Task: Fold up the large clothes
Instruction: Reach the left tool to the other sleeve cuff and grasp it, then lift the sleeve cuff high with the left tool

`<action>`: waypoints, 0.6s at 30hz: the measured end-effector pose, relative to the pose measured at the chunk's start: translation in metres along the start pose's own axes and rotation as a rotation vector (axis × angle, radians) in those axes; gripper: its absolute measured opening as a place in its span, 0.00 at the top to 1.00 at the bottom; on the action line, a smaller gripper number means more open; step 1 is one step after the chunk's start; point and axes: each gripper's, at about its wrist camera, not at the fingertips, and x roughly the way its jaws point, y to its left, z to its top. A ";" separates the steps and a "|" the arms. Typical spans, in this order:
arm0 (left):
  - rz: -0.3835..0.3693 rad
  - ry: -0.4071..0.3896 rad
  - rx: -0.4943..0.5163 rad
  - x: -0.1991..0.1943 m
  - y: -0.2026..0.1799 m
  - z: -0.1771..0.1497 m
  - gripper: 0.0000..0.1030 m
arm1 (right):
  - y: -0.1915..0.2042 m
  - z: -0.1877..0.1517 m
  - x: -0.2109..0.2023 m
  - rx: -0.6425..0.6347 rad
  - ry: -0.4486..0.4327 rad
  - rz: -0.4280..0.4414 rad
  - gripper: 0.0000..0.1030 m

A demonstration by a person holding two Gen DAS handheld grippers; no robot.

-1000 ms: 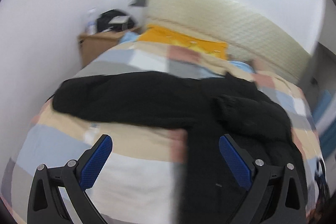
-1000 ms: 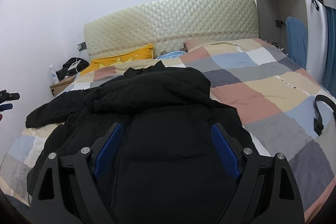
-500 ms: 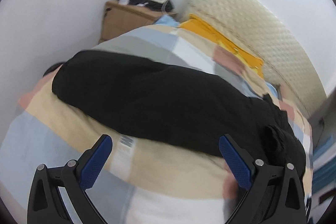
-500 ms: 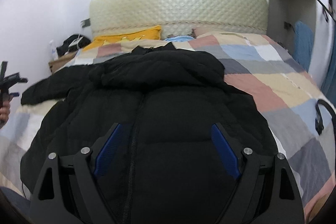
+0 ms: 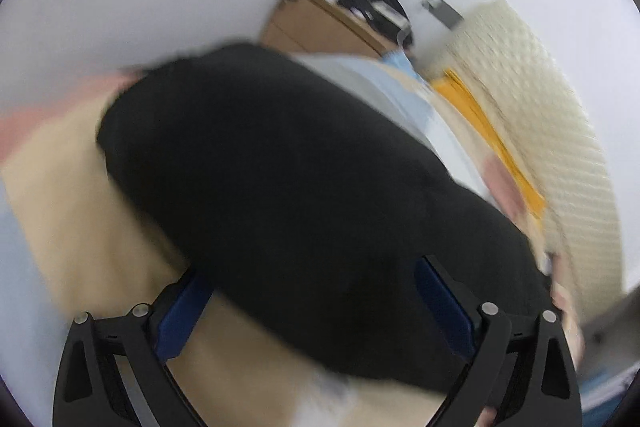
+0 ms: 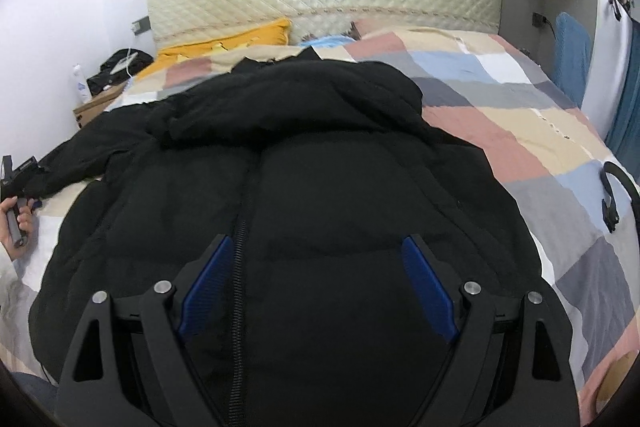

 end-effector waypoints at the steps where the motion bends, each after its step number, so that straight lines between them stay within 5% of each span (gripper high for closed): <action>1: 0.034 -0.027 -0.004 0.005 0.001 0.004 0.11 | 0.001 0.001 0.001 -0.029 -0.002 -0.027 0.17; 6: 0.065 -0.090 -0.103 0.008 0.011 0.019 0.31 | -0.010 0.006 -0.005 0.002 -0.009 -0.033 0.17; 11: 0.055 -0.147 -0.151 -0.014 0.011 0.031 0.79 | -0.014 0.013 -0.006 0.007 -0.002 -0.032 0.17; 18: 0.114 -0.223 -0.057 -0.070 -0.035 0.043 0.86 | -0.024 0.022 -0.025 0.010 -0.055 -0.018 0.17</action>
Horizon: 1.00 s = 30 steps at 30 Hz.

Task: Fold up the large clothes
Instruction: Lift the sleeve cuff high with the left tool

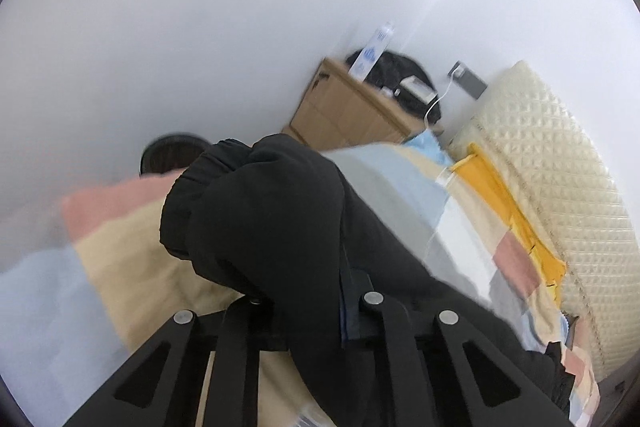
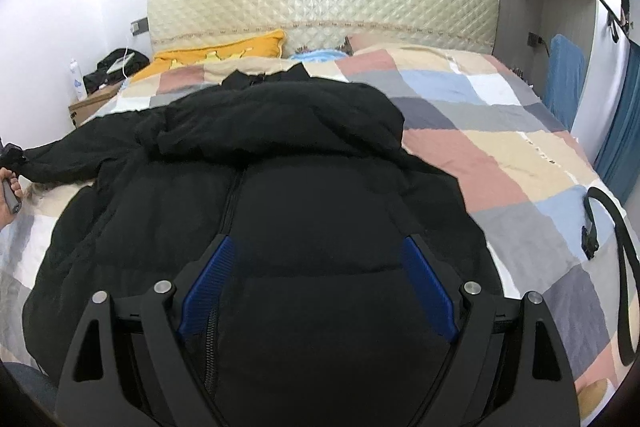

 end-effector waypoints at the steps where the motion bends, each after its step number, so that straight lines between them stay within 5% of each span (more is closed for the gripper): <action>1: 0.005 -0.015 0.006 -0.012 -0.007 0.005 0.86 | -0.003 0.001 -0.003 0.005 -0.003 0.008 0.17; 9: 0.004 -0.125 0.081 -0.096 -0.070 0.031 0.88 | -0.007 -0.001 -0.014 -0.035 0.012 0.090 0.17; 17: -0.078 -0.134 0.066 -0.171 -0.125 0.037 0.91 | -0.012 -0.001 -0.034 -0.083 -0.033 0.195 0.17; 24: -0.132 -0.172 0.225 -0.222 -0.199 0.026 0.92 | -0.023 -0.006 -0.047 -0.087 -0.078 0.240 0.17; 30: -0.199 -0.166 0.207 -0.256 -0.259 0.016 0.92 | -0.043 -0.002 -0.070 -0.052 -0.138 0.248 0.16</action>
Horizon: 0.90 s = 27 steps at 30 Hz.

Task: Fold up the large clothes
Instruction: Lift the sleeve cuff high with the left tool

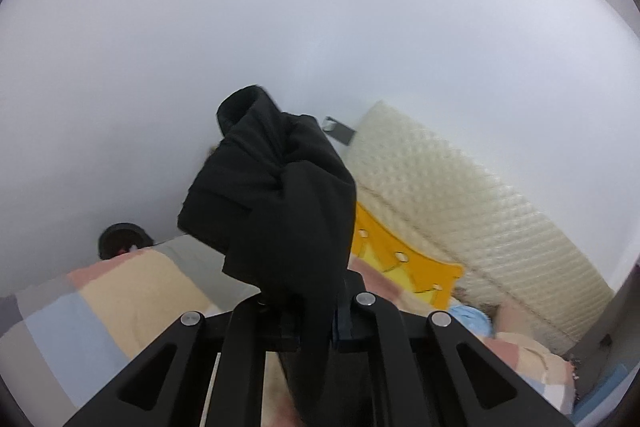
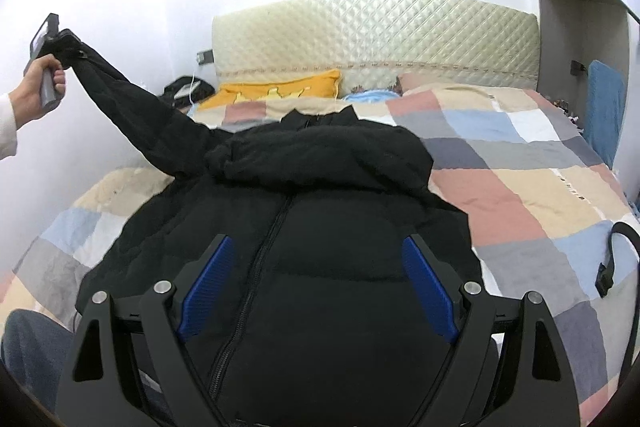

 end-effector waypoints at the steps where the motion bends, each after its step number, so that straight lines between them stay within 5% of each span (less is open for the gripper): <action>1: -0.007 -0.003 0.027 -0.004 -0.016 0.001 0.92 | -0.002 0.001 -0.003 0.002 -0.008 0.000 0.16; 9: -0.157 -0.032 0.192 -0.040 -0.138 -0.009 0.92 | -0.017 0.005 -0.018 -0.012 -0.046 -0.031 0.16; 14: -0.270 0.017 0.220 -0.042 -0.202 -0.034 0.92 | -0.032 0.001 -0.022 0.026 -0.051 0.046 0.16; 27: -0.452 0.221 0.449 -0.025 -0.327 -0.192 0.92 | -0.059 -0.003 -0.016 0.103 -0.022 0.006 0.16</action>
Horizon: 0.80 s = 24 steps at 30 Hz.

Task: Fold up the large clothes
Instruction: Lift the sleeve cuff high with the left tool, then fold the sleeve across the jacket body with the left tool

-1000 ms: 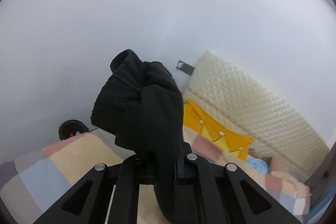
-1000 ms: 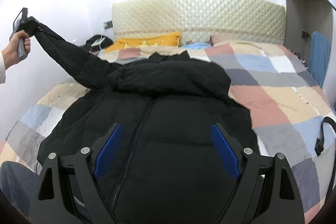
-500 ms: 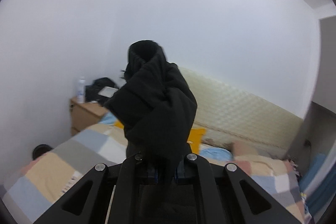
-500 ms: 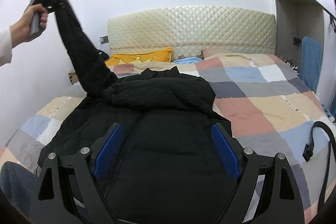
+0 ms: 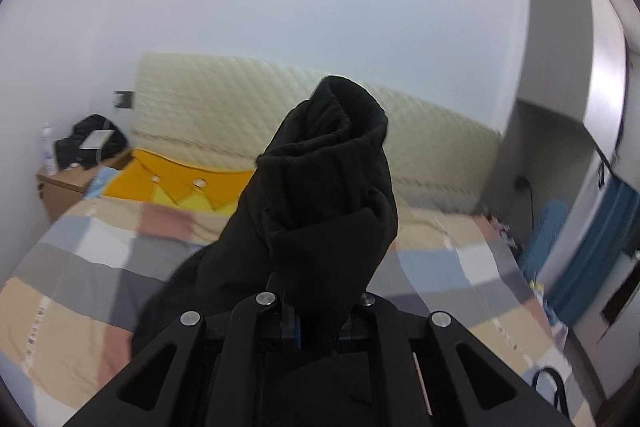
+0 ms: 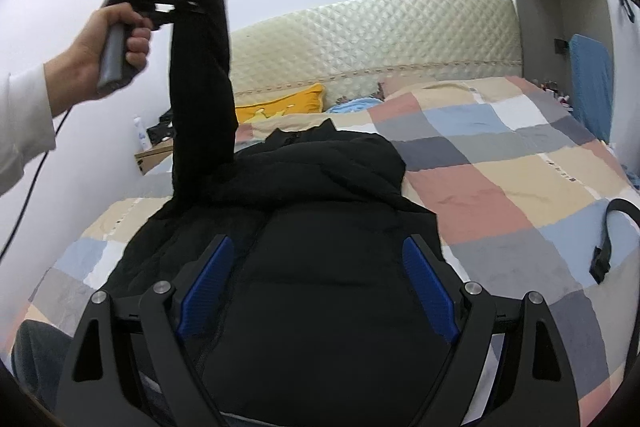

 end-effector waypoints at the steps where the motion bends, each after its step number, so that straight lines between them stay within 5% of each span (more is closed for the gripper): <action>1: -0.007 0.017 0.019 0.013 -0.014 -0.008 0.92 | -0.003 0.000 0.001 0.007 0.004 -0.003 0.16; 9: -0.015 0.112 0.139 0.092 -0.109 -0.082 0.91 | -0.021 -0.001 0.012 0.075 0.018 -0.037 0.16; 24: -0.046 0.217 0.223 0.203 -0.140 -0.231 0.91 | -0.076 -0.002 0.021 0.213 0.005 -0.093 0.16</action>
